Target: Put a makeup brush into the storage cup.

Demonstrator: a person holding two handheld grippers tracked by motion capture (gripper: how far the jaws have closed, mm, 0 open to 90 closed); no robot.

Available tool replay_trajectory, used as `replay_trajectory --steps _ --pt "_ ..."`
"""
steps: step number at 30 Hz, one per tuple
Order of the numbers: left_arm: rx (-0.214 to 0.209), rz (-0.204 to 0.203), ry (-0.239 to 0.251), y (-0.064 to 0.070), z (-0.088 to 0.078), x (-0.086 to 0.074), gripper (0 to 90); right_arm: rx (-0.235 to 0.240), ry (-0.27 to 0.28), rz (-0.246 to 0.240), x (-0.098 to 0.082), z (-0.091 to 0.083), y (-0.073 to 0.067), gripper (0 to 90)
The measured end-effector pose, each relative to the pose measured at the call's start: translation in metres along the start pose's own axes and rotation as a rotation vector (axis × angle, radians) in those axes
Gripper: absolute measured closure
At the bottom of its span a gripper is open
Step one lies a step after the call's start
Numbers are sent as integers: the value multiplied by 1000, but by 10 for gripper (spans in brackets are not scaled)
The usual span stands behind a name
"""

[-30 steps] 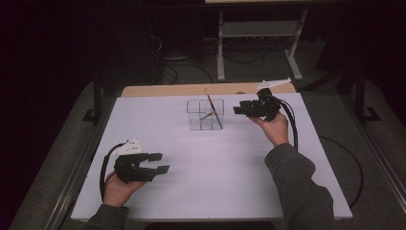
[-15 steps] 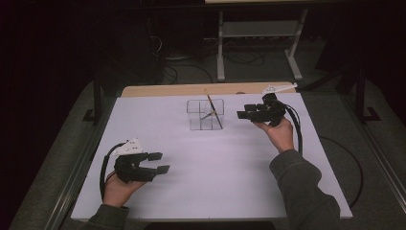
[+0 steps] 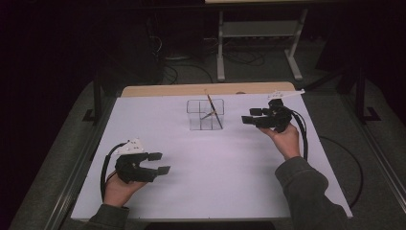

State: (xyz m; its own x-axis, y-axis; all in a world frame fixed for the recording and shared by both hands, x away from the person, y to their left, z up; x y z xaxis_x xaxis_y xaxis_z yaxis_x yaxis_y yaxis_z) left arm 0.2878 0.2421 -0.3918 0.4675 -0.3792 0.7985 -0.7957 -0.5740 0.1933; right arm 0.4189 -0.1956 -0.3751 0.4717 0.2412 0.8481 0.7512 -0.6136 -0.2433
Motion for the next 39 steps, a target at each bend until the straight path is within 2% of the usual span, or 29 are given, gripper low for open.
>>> replay_trajectory --steps 6,8,13,15,39 --pt "4 1 3 -1 -1 0 330 -2 5 -3 -5 -6 -2 373" --pt "18 8 -1 0 -1 0 327 -2 1 -1 -7 -8 -3 365" --pt "22 21 -8 -1 -2 0 319 -7 7 -2 -12 -13 -4 351" --pt "23 4 -5 -1 -1 0 311 -14 10 -2 -15 -16 -5 340" --pt "29 6 -17 -3 -1 -2 263 -7 16 9 -41 -34 -12 315"
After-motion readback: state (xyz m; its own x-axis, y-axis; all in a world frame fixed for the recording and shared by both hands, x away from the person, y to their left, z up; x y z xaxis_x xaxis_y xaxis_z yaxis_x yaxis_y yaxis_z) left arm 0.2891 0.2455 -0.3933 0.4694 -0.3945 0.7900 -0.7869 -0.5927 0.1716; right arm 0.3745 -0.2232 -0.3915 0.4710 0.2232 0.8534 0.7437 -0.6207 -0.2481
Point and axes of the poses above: each handheld gripper's, and its own axes: z roughly forward along the jaws, x roughly out of its top, y roughly to its right, the point moved 1 cm from there along z, roughly forward along the jaws, and after that the axes turned 2 degrees about -z, right-handed, at the moved point
